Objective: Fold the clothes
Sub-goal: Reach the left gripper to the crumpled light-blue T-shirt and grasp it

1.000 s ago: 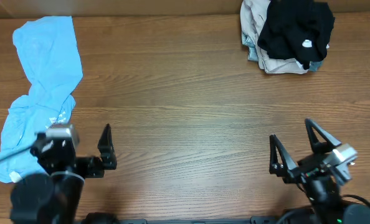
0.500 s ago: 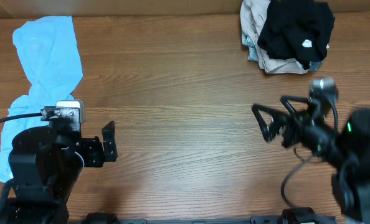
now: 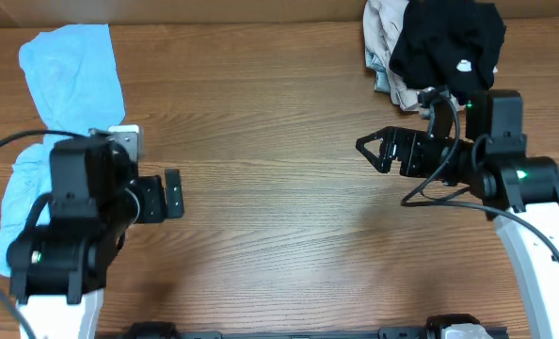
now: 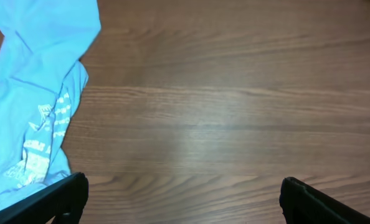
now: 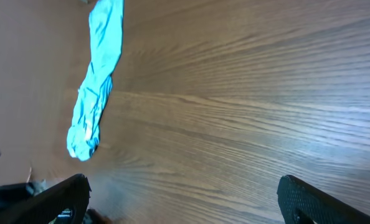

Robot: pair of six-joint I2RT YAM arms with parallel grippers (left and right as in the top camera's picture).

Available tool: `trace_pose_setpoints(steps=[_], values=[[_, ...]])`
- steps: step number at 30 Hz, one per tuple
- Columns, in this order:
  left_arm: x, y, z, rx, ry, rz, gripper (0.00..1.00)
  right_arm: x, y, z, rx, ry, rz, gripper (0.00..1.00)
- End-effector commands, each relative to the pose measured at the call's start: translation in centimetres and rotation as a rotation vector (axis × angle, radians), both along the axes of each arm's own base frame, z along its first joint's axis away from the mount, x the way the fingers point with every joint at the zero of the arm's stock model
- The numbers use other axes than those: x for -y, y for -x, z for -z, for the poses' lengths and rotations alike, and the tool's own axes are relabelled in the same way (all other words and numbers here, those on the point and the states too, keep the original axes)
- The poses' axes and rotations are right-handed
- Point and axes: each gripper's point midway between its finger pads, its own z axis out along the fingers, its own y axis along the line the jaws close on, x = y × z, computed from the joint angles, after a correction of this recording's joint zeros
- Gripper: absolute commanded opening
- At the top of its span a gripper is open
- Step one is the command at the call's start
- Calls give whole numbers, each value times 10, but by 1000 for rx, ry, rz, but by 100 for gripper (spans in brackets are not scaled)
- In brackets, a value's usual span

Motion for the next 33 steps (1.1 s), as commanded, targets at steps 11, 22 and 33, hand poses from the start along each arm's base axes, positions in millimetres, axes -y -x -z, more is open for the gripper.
trace_pose_setpoints(steps=[11, 22, 33], values=[[-110, -43, 88, -327, -126, -387, 95, 0, 3, -1, 16, 38, -40, 100], [-185, -82, 177, -424, -109, -477, 84, 5, 0, 2, 19, 69, -17, 99], [-179, -141, 205, -302, -141, -278, 57, 5, -1, 1, 22, 69, -16, 94]])
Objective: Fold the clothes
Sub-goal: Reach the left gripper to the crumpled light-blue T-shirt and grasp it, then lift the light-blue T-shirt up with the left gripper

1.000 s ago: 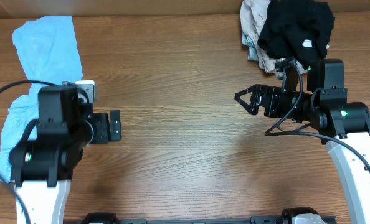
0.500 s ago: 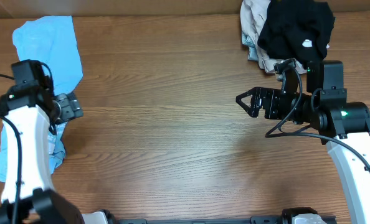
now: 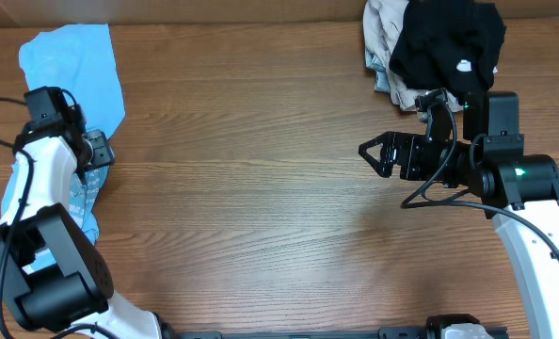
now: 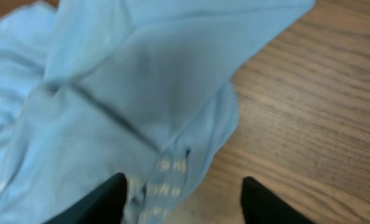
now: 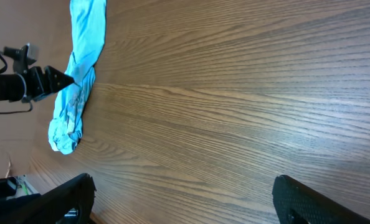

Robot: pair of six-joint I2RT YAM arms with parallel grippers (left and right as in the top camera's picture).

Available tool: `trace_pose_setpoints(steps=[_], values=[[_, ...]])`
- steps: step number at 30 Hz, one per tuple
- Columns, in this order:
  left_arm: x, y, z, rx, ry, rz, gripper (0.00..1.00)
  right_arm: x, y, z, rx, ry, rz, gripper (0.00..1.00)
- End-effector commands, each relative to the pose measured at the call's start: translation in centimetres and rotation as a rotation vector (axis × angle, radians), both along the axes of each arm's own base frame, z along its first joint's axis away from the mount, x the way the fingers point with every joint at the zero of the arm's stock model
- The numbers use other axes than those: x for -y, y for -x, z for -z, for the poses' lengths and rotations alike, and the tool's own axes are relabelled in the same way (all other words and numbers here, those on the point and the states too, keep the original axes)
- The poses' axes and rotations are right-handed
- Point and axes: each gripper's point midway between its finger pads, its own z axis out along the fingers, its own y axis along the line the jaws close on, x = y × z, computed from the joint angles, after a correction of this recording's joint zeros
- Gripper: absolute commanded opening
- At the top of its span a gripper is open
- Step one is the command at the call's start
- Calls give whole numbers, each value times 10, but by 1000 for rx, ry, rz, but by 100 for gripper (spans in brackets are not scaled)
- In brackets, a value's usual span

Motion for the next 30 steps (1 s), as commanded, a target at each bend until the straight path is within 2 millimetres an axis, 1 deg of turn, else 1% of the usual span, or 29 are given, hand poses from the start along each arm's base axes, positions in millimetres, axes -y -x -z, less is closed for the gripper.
trace_pose_setpoints(steps=[1, 4, 9, 13, 15, 17, 18, 21, 23, 24, 26, 27, 30], values=[[8, -18, 13, 3, -6, 114, 52, -1, -4, -11, 40, 5, -8, 93], [8, -23, 23, 1, -2, 118, 47, -1, -3, -11, 39, 5, -8, 93], [9, -24, 45, -30, 14, 127, 51, -1, -4, -11, 40, 6, -8, 93], [13, -24, 59, -44, 47, 136, 51, -1, -4, -11, 39, 6, -8, 93], [18, -26, 64, -42, 76, 146, 46, -1, -4, -11, 39, 6, -8, 92], [27, -28, 68, -31, 120, 162, 37, -1, -4, -11, 39, 6, -8, 91], [32, -29, 69, -25, 147, 171, 35, -1, -3, -10, 37, 6, -8, 91], [45, -32, 69, -10, 193, 199, 33, -1, -2, -9, 30, 7, -8, 91], [54, -35, 69, -1, 213, 220, 30, 1, -1, -7, 22, 17, -1, 91], [57, -36, 69, -3, 213, 227, 25, 2, -1, -6, 19, 26, 5, 92], [65, -37, 69, -9, 214, 245, 6, 5, -1, -4, 12, 42, 17, 92], [69, -37, 70, -16, 214, 252, 4, 5, -1, -4, 12, 43, 17, 92], [79, -37, 70, -32, 211, 276, 4, 5, 0, -3, 8, 45, 18, 92]])
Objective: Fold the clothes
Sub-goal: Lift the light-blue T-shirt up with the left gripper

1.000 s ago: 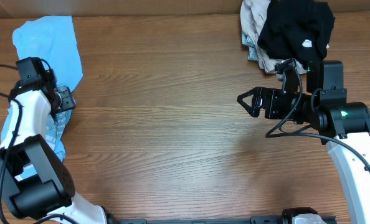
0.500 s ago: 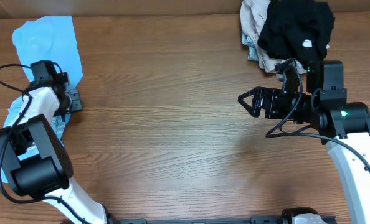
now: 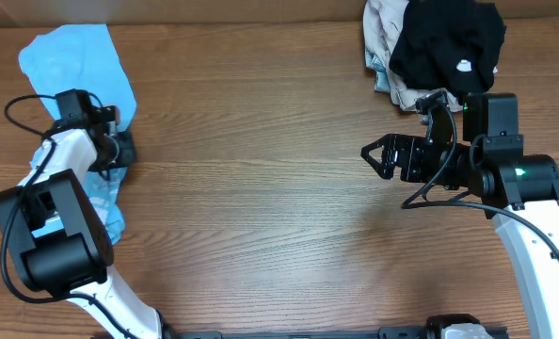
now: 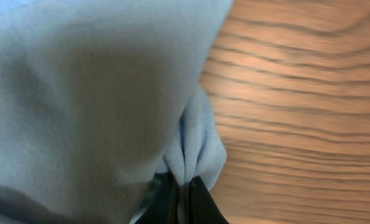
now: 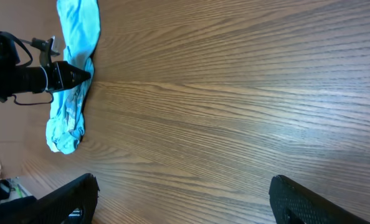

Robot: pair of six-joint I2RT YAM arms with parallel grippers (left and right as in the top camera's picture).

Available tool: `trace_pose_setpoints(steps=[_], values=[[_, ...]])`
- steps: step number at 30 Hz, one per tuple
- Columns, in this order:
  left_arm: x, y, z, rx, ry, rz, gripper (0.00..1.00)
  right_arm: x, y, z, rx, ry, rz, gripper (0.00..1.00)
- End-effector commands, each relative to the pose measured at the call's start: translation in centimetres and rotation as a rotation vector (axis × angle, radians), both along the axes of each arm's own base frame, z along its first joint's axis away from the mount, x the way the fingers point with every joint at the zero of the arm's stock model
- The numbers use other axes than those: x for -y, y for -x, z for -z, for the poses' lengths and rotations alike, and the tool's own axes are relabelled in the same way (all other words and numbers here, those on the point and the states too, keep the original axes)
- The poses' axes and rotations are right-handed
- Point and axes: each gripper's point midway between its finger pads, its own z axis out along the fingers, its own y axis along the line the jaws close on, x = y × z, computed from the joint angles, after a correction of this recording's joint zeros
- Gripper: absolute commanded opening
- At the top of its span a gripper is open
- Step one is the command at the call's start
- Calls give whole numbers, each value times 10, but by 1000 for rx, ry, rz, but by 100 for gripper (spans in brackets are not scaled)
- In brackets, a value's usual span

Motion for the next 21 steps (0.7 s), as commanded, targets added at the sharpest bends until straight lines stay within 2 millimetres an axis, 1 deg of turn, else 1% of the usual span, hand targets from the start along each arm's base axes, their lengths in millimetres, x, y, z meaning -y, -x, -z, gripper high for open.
trace_pose_setpoints(steps=[1, 3, 6, 9, 11, 12, 15, 17, 19, 20, 21], values=[[31, -3, 9, -23, 57, 71, 4, 0, -3, -9, 30, 16, -1, 92], [37, -4, 8, -26, 61, 78, 4, 1, -1, -8, 23, 16, -1, 92], [45, -6, 0, -40, 81, 76, 4, 1, 0, -7, 16, 17, -1, 92], [58, -12, -15, -42, 111, 99, 4, 1, -1, -7, 18, 17, -2, 92], [71, -21, -29, -30, 141, 130, 4, 1, -1, -7, 19, 17, -1, 92], [82, -28, -42, -18, 155, 156, 4, 1, -1, -7, 19, 16, -1, 92], [106, -43, -71, 19, 183, 214, 4, 0, -1, -7, 17, 15, 1, 92], [126, -55, -97, 60, 226, 261, 4, 0, -1, -7, 17, 13, 0, 92], [147, -66, -128, 112, 281, 297, 4, -1, 0, -8, 17, 8, -4, 92], [163, -74, -157, 160, 323, 320, 4, -1, 0, -8, 17, 8, -5, 92], [171, -77, -172, 186, 344, 336, 4, -2, 0, -8, 17, 8, -9, 92]])
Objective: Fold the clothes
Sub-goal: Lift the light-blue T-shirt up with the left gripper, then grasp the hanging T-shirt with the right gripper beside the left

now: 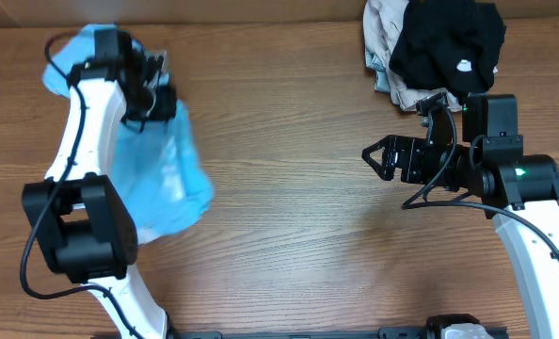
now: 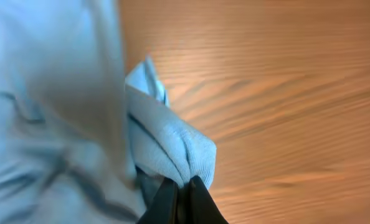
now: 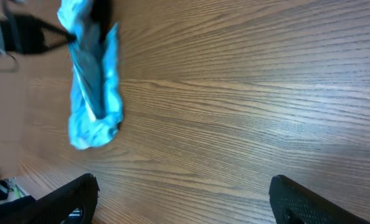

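A light blue garment [image 1: 157, 169] hangs from my left gripper [image 1: 162, 102], which is raised at the far left of the table and shut on a bunched fold of it [image 2: 172, 152]. The cloth drapes down to the table at the left. In the right wrist view the same blue garment [image 3: 91, 87] shows far off. My right gripper [image 1: 375, 156] stands open over bare wood at the right, holding nothing; its fingertips [image 3: 54, 199] frame the bottom of its view.
A pile of clothes, black [image 1: 447, 38] over beige [image 1: 381, 28], lies at the back right corner, just behind my right arm. The wooden table [image 1: 289, 235] fills the middle.
My left gripper, still shut on the blue garment, has risen and moved toward the back and right. The garment now hangs spread below it instead of lying bunched at the left edge. The right arm is unmoved.
At first my left gripper was open near the front left, beside the blue garment lying along the left edge. Then it was over the garment, still open. Then it was shut on a fold, and now holds the cloth lifted. My right gripper stayed open throughout.
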Robot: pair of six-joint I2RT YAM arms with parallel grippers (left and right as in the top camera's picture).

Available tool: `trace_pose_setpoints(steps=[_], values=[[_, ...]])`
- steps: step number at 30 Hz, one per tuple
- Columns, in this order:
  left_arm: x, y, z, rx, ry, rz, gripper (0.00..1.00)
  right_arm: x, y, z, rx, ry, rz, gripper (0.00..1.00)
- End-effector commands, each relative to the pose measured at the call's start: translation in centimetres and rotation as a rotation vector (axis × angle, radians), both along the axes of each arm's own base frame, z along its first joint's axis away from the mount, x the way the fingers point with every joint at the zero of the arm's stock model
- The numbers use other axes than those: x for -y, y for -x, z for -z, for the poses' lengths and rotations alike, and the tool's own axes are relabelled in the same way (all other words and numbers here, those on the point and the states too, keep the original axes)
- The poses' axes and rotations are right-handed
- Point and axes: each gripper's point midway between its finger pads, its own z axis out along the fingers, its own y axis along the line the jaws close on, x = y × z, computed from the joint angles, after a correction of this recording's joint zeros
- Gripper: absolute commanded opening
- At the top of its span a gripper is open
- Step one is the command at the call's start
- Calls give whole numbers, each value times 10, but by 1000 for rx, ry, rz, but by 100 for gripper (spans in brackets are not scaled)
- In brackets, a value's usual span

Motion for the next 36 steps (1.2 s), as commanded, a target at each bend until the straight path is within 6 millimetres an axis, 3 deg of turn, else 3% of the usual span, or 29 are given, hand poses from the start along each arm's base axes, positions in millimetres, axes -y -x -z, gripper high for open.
trace_pose_setpoints(steps=[1, 2, 3, 10, 12, 20, 23, 30, 36], values=[[52, -25, -78, 144, 183, 76, 4, -5, -2, -10, 30, -2, -18, 92], [67, -28, -108, 193, 212, 111, 4, -8, -2, -8, 24, -2, -25, 91], [75, -28, -125, 219, 220, 132, 4, -10, -2, -6, 18, -2, -32, 91], [122, -10, -229, 402, 232, 250, 4, -33, -20, 18, -37, -25, -53, 85], [130, -2, -247, 429, 235, 271, 4, -45, -28, 27, -51, -32, -67, 85], [142, 15, -276, 461, 269, 266, 4, -112, -50, 68, -72, -60, -160, 86], [141, 18, -281, 471, 270, 266, 4, -132, -48, 78, -84, -69, -192, 86], [144, 23, -282, 458, 279, 262, 4, -177, -34, 71, -37, -103, -279, 86], [157, 27, -282, 455, 286, 290, 4, -194, -45, 65, 7, -104, -184, 85]])
